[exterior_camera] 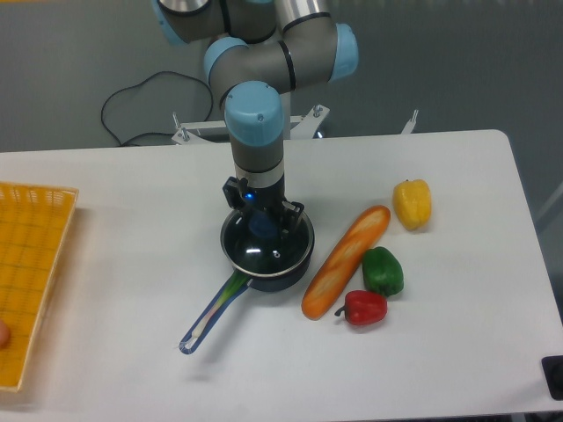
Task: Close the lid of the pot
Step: 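Lower the glass lid onto the saucepan rim, then open the gripper to release the lid knob and lift away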
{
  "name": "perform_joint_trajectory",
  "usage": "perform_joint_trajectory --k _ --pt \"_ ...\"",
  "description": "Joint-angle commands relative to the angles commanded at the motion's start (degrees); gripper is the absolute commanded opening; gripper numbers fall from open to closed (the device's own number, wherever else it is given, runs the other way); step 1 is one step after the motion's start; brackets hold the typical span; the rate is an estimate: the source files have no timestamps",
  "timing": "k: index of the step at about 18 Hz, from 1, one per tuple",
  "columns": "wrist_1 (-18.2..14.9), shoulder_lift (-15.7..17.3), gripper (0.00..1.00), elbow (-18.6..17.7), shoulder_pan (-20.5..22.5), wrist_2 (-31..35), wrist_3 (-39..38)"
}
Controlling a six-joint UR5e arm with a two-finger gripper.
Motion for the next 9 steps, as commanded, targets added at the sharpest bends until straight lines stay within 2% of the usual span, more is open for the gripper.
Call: perform_joint_trajectory --k 4,9 --pt "0.0 -0.1 0.71 0.0 0.0 0.0 0.1" --pt "0.0 -0.3 0.75 0.0 0.0 0.0 0.1"
